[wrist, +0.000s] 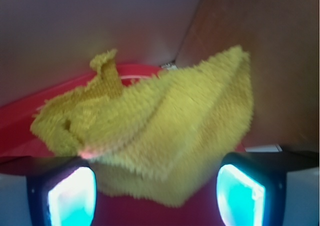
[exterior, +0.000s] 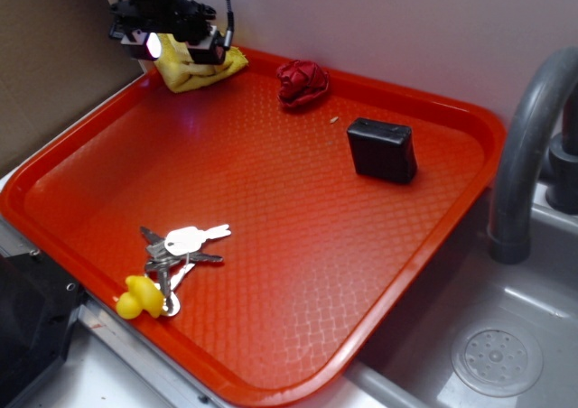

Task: Grab the yellow cloth.

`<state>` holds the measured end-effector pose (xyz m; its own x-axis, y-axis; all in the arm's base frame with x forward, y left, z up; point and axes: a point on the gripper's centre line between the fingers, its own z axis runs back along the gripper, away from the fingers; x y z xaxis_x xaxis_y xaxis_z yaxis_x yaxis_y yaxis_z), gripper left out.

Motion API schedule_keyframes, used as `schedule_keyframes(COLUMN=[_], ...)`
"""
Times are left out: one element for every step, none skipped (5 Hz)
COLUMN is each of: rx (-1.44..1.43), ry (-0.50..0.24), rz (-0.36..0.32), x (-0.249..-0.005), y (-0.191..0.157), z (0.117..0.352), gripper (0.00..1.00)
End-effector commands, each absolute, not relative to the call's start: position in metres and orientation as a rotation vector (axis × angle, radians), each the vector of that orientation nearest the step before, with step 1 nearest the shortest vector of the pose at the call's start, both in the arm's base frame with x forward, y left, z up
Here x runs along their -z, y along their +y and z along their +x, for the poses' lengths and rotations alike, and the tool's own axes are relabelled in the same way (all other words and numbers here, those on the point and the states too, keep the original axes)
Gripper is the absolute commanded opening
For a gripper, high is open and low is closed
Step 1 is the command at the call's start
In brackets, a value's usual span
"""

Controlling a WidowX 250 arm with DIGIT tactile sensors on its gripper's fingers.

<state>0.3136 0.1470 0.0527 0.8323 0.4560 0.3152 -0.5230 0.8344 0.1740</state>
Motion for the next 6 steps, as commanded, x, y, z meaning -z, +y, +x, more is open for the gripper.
schedule_keyframes(rx=[-0.512,-0.507,-0.501,-0.502,-0.498,-0.497], ry=[-0.302,-0.289,-0.269,-0.27,-0.275,-0.263], rz=[0.246,0.262,0.277,0.27,0.274,0.261], x=[-0.049,-0.044,-0.036,-0.036,-0.039,-0.053], y=[0.172,0.174,0.17,0.166,0.164,0.161], z=[0.333,0.334,0.334,0.33,0.329,0.321], gripper=[1.0,1.0,1.0,0.0,0.0,0.0])
